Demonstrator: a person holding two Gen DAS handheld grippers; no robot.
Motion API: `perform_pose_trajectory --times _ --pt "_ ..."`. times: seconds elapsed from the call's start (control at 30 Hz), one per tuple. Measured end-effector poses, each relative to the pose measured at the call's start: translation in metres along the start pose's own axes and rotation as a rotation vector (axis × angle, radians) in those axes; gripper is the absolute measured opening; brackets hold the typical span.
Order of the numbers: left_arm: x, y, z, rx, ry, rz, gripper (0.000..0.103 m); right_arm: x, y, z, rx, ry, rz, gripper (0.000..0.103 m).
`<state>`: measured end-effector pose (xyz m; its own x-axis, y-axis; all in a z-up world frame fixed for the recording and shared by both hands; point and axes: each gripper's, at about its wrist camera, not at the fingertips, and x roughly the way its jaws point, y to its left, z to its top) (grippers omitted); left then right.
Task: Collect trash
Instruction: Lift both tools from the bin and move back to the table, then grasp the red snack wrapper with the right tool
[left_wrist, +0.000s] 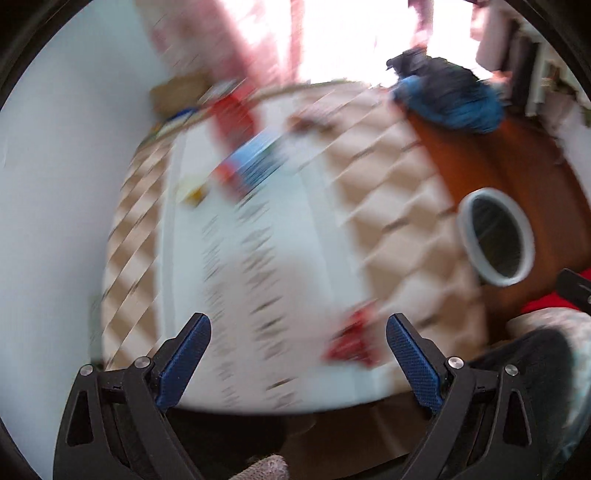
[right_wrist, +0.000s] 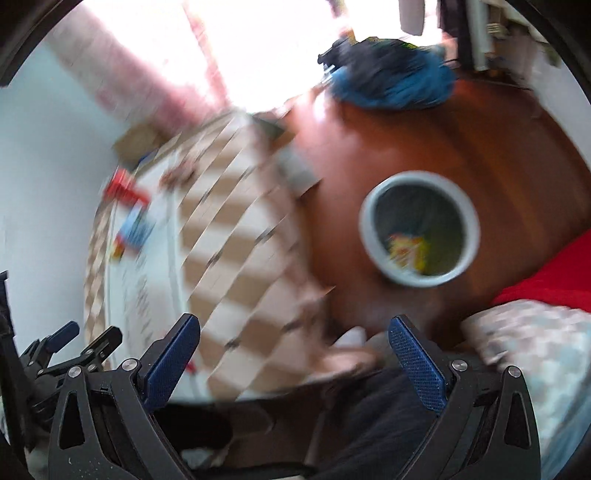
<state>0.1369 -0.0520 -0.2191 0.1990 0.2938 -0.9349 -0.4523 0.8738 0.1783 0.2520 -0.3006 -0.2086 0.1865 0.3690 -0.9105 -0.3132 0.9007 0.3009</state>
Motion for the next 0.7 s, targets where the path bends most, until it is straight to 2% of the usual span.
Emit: perform_pose_trajectory --times 0.13,0.23,0.4,0.47,0.53,0.57,0.6,0.7 --pt "0.041 0.05 -0.036 -0.086 0.087 0.065 0.097 0.052 0.061 -0.029 -0.058 0.105 0.074 0.103" --pt "0.06 0.069 -0.055 -0.126 0.13 0.079 0.097 0.087 0.099 -0.045 -0.079 0.178 0.129 0.102" --pt "0.082 0.087 -0.074 -0.163 0.172 0.09 0.097 0.132 0.133 -0.054 -0.091 0.239 0.115 0.086" --pt "0.085 0.092 -0.077 -0.171 0.177 0.09 0.097 0.147 0.139 -0.054 -0.095 0.258 0.108 0.069" --pt "0.087 0.095 -0.077 -0.172 0.177 0.09 0.097 0.154 0.147 -0.054 -0.113 0.259 0.093 0.056" --pt "0.089 0.097 -0.073 -0.168 0.175 0.091 0.097 0.154 0.152 -0.052 -0.132 0.24 0.091 0.03" --pt "0.089 0.098 -0.069 -0.16 0.169 0.094 0.097 0.154 0.155 -0.05 -0.149 0.236 0.097 0.025" --pt "0.084 0.094 -0.047 -0.101 0.118 0.115 0.097 0.15 0.158 -0.037 -0.153 0.218 0.114 0.024"
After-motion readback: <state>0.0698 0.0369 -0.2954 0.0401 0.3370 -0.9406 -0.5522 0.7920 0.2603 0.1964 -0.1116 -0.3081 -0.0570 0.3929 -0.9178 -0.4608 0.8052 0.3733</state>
